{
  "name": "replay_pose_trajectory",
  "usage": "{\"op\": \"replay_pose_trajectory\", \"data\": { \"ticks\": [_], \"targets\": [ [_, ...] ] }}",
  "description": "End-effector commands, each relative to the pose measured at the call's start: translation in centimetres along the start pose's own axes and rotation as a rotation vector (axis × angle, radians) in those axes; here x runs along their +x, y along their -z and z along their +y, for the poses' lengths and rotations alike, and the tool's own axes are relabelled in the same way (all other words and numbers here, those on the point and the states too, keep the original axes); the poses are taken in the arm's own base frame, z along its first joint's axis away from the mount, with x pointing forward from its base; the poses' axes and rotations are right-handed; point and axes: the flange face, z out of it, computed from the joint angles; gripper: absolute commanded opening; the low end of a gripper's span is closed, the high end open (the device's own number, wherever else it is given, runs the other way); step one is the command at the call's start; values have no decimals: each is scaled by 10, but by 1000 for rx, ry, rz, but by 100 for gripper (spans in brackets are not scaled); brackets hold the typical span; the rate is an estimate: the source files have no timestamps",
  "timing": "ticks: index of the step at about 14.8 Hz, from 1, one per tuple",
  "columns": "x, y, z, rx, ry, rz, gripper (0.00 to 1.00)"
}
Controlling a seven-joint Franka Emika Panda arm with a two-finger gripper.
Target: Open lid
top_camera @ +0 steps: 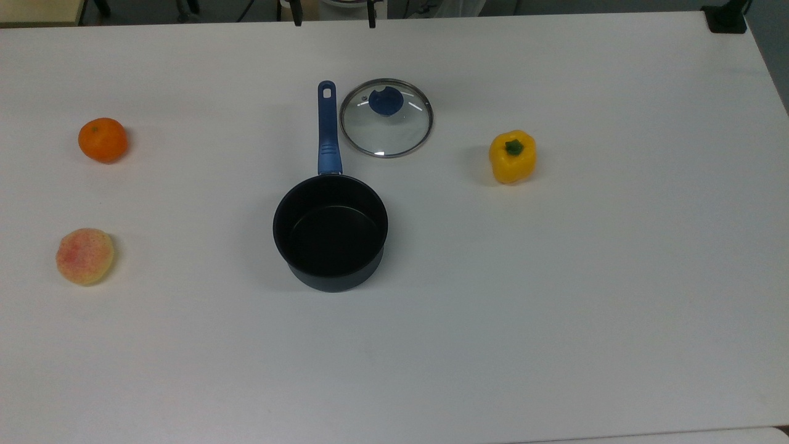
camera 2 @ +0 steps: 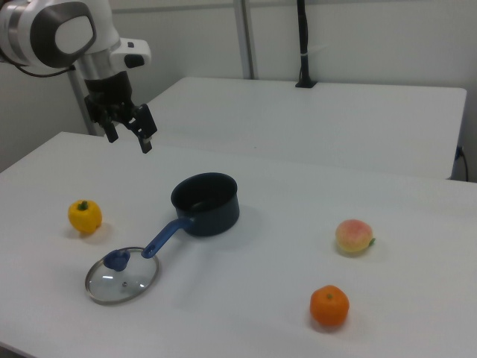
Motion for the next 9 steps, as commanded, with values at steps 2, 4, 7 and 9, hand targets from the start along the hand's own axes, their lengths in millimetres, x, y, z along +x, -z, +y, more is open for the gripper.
{"op": "replay_pose_trajectory", "data": {
  "ticks": [2,4,7,9],
  "targets": [
    [2,1,6,12,235,-5,100],
    [2,2,15,24,264,-4,100],
    [1,3,14,13,223,-7,100],
    [3,1,12,9,228,-5,100]
  ]
}}
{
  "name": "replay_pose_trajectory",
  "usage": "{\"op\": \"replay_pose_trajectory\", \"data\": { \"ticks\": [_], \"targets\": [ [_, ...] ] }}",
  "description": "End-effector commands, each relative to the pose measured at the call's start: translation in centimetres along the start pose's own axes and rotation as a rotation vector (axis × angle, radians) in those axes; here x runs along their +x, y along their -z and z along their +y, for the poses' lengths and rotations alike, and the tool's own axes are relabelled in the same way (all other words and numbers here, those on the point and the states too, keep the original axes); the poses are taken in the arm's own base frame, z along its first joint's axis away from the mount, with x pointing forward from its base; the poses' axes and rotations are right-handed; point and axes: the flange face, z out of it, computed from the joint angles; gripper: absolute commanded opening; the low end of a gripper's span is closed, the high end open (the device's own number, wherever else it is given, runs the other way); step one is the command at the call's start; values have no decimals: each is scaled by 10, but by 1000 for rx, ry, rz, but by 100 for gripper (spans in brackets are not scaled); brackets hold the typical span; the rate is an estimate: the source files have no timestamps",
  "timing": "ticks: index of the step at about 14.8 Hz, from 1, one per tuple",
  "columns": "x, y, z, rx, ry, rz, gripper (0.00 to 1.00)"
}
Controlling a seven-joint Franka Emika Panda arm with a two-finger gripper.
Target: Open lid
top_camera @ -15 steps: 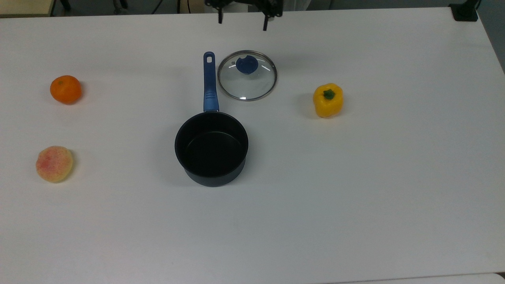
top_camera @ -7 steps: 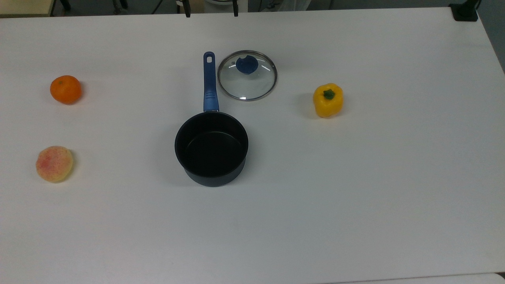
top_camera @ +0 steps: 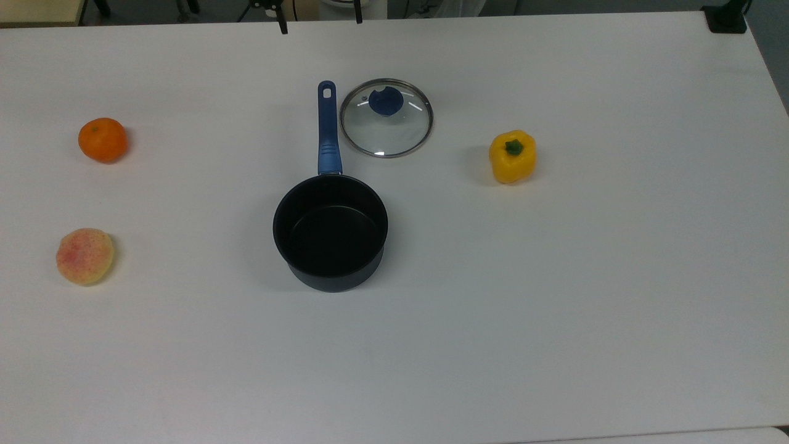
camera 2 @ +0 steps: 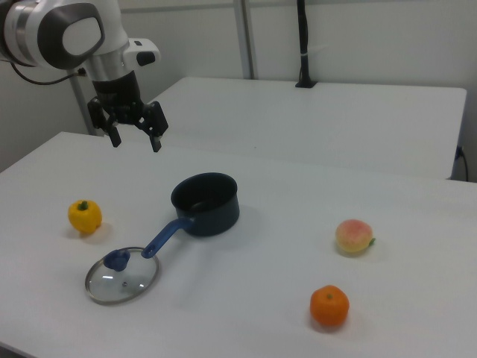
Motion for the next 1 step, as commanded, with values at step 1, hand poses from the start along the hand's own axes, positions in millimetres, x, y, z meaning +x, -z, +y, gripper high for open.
{"op": "replay_pose_trajectory", "data": {
  "ticks": [1],
  "targets": [
    [1,2,-4,7,11,-4,100]
  ]
}}
